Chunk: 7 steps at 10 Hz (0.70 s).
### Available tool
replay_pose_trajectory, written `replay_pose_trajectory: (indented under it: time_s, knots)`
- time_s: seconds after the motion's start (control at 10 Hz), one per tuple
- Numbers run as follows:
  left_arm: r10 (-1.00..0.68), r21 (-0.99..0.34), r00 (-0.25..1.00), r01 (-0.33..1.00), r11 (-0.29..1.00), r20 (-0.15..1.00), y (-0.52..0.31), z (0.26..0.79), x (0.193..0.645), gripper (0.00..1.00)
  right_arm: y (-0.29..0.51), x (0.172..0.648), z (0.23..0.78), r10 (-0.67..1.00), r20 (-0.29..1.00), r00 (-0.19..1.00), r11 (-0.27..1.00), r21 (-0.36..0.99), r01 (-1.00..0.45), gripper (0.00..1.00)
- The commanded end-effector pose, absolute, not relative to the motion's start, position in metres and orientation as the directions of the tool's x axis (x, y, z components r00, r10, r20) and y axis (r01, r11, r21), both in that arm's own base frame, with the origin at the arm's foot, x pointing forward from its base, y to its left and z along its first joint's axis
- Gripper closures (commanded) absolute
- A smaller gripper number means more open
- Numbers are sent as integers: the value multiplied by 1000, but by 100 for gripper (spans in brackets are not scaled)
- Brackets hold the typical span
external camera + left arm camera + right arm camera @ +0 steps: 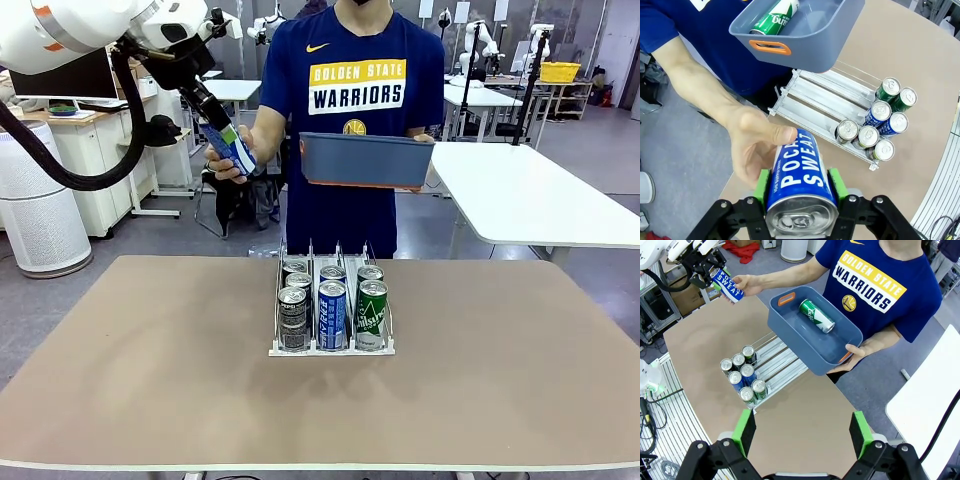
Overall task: Fill the beverage cans into the dispenser.
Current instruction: Pick up the Ionic drink handed by the human, then place the picked Ionic drink in the line of the Automatic Can Dispenser with the same cans.
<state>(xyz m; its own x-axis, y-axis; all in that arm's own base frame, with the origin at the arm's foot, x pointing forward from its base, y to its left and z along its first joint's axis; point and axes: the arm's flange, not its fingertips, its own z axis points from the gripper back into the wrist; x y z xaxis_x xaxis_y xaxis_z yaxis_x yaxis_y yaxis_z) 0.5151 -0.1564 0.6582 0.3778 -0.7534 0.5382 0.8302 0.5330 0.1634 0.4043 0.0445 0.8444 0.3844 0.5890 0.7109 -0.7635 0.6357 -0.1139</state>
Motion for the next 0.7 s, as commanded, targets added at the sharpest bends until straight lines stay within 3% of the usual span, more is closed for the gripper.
replay_pose_trajectory:
  time_s: [0.0, 0.6]
  knots:
    - [-753, 166, 377, 829, 534, 539, -155, 658, 516, 46, 46, 404, 844, 590, 710, 385, 631, -108, -768, 0]
    - [-753, 166, 377, 829, 534, 539, -155, 658, 516, 46, 46, 404, 844, 590, 710, 385, 631, -108, -768, 0]
